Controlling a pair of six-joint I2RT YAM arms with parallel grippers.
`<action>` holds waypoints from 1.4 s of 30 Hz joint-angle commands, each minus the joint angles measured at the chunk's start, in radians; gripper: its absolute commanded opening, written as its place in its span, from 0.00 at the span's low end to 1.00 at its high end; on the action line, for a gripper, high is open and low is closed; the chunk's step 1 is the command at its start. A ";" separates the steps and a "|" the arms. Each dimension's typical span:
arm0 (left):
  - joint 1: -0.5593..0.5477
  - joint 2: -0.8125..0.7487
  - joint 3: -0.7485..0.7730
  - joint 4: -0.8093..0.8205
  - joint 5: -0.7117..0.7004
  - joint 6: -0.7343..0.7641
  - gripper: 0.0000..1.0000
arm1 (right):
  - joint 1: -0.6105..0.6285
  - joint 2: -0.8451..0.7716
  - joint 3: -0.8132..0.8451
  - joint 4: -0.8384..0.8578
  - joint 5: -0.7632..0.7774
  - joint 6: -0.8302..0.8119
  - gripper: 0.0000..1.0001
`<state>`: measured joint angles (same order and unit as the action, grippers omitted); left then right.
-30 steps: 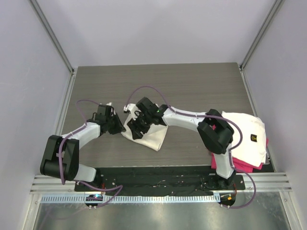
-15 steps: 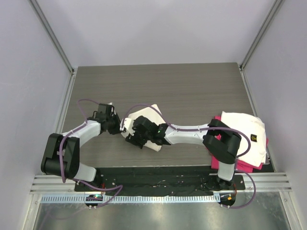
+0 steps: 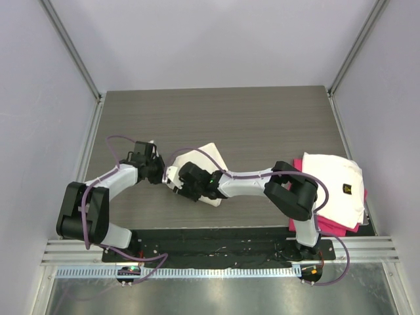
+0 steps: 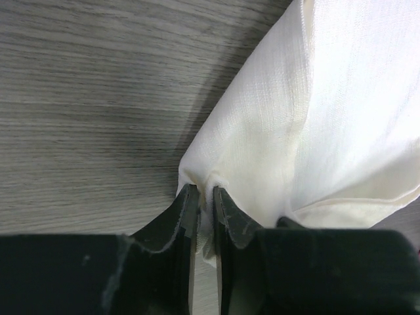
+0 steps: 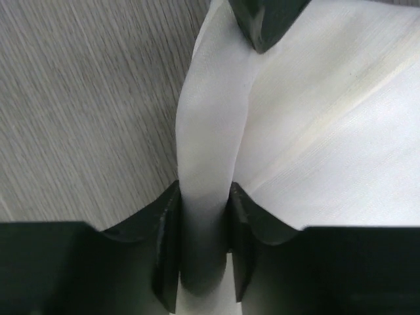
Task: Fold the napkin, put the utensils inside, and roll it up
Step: Roll the napkin with the utensil
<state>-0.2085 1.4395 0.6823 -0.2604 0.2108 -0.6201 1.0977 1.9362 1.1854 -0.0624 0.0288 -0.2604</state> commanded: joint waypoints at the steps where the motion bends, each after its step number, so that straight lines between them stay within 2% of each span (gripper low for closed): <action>1: 0.000 -0.019 0.014 -0.013 0.016 0.014 0.25 | -0.013 0.036 0.071 -0.077 -0.029 0.021 0.31; 2: 0.000 -0.028 0.008 -0.001 0.009 0.014 0.37 | -0.018 0.041 0.083 -0.091 -0.065 0.029 0.28; 4: 0.001 -0.065 0.002 0.009 -0.008 0.008 0.47 | -0.042 0.053 0.101 -0.132 -0.162 0.047 0.21; 5: 0.000 -0.077 -0.004 0.013 -0.037 0.007 0.56 | -0.051 0.056 0.106 -0.143 -0.205 0.055 0.20; 7: 0.001 -0.120 -0.015 0.019 -0.060 0.003 0.62 | -0.082 0.070 0.118 -0.171 -0.326 0.081 0.18; 10: 0.000 -0.171 -0.043 0.029 -0.100 -0.003 0.65 | -0.114 0.093 0.129 -0.188 -0.463 0.118 0.15; 16: 0.001 -0.273 -0.133 0.078 -0.146 -0.012 0.65 | -0.211 0.141 0.134 -0.195 -0.668 0.185 0.13; 26: 0.001 -0.418 -0.294 0.325 -0.070 -0.036 0.65 | -0.315 0.270 0.178 -0.203 -0.883 0.259 0.09; 29: 0.001 -0.406 -0.319 0.400 -0.041 -0.036 0.64 | -0.338 0.311 0.195 -0.209 -0.926 0.285 0.09; 37: 0.000 -0.306 -0.332 0.518 -0.010 -0.015 0.56 | -0.357 0.374 0.221 -0.209 -0.958 0.303 0.09; 41: 0.001 -0.257 -0.343 0.593 0.007 -0.017 0.48 | -0.358 0.385 0.224 -0.211 -0.957 0.306 0.09; 42: 0.000 -0.245 -0.340 0.601 0.016 -0.017 0.42 | -0.358 0.385 0.226 -0.209 -0.957 0.306 0.09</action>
<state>-0.2085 1.1580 0.3477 0.2092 0.1940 -0.6476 0.7296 2.2501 1.4353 -0.1764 -1.0229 0.0628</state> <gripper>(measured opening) 0.490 0.246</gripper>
